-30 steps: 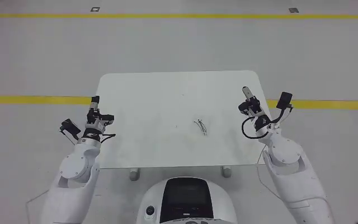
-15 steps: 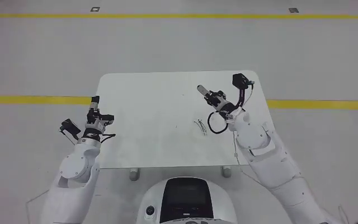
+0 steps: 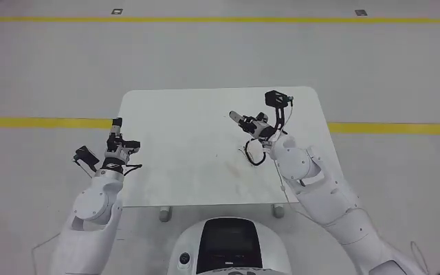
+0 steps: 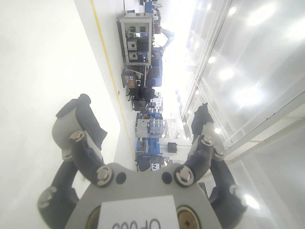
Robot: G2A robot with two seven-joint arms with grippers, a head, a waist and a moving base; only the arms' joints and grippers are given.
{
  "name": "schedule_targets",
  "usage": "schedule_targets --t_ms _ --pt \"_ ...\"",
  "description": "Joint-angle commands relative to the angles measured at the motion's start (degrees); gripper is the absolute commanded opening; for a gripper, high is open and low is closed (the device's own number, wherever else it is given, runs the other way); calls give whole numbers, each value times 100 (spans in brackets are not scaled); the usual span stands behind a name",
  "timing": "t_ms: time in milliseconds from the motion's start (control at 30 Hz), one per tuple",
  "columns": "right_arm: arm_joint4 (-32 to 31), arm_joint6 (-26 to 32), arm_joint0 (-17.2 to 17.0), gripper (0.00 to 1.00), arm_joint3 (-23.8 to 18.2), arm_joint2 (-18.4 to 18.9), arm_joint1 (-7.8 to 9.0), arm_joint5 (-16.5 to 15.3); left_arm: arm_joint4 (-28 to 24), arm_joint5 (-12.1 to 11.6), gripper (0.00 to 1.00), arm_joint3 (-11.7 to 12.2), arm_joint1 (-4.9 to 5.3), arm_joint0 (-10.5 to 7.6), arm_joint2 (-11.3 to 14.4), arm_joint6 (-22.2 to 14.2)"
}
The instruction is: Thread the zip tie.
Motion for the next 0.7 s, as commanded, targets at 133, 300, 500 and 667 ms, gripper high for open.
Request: schedule_targets --t_ms 133,300,500,667 --pt "-567 1549 674 100 235 -80 29 -80 0 0 100 0 0 0 0 0" --pt "-1016 3151 1351 100 709 -320 34 -232 0 0 100 0 0 0 0 0" --pt "-1106 3572 1531 100 856 -443 22 -359 0 0 100 0 0 0 0 0" --pt "-1106 3572 1531 100 856 -443 22 -359 0 0 100 0 0 0 0 0"
